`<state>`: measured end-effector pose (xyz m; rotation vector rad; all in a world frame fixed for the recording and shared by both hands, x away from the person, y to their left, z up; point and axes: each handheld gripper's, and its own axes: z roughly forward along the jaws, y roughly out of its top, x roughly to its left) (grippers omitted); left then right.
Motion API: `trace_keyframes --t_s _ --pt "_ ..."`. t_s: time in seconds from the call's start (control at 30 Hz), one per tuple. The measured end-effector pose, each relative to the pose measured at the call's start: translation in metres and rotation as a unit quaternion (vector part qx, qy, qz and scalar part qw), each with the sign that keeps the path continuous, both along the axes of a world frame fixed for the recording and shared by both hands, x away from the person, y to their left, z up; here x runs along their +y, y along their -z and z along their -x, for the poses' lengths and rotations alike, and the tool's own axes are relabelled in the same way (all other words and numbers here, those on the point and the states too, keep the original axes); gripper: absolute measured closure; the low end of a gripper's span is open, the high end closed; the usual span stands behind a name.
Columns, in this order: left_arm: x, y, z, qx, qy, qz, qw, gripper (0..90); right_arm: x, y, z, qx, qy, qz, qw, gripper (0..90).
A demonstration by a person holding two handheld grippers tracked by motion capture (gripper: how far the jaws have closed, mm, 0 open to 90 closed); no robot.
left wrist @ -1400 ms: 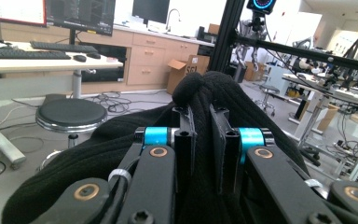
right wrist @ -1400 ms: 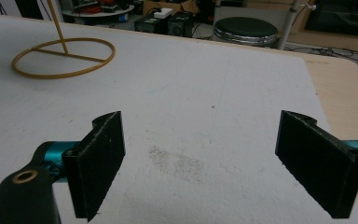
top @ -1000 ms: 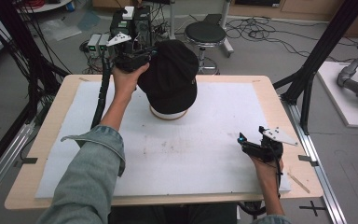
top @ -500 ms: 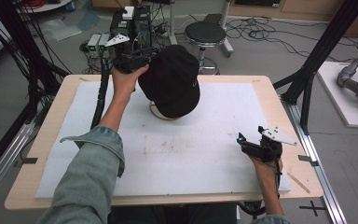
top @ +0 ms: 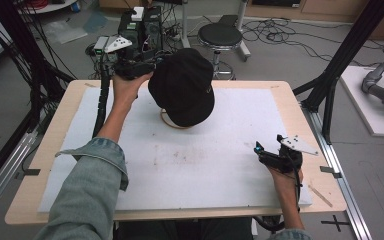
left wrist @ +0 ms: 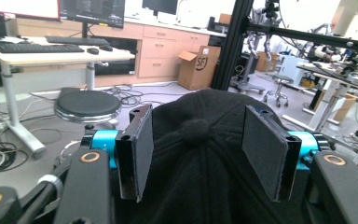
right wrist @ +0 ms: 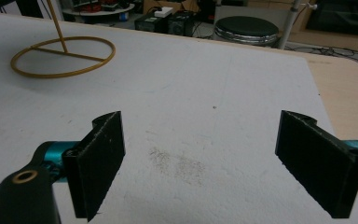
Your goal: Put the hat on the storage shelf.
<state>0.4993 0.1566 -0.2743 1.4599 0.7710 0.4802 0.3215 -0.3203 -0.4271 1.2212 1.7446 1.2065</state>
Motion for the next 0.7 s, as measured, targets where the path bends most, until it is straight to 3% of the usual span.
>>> trace_keyframes --t_s 0.13,0.33,0.63,0.7 --pt "0.008 -0.001 0.003 -0.003 -0.009 0.003 1.0000 37.8 0.001 0.000 -0.001 0.003 0.001 -0.002 1.0000 15.5" --pt "0.022 -0.002 0.010 -0.010 -0.017 -0.013 0.9997 34.4 0.001 0.000 0.000 0.000 0.000 0.002 1.0000 15.5" --pt "0.043 -0.001 0.021 -0.012 -0.032 -0.013 0.9993 27.7 0.001 -0.001 0.001 -0.001 0.003 0.002 1.0000 15.5" --pt "0.050 -0.001 0.026 -0.008 -0.039 -0.023 0.9989 26.4 0.002 -0.002 0.000 -0.002 0.003 0.001 1.0000 15.5"
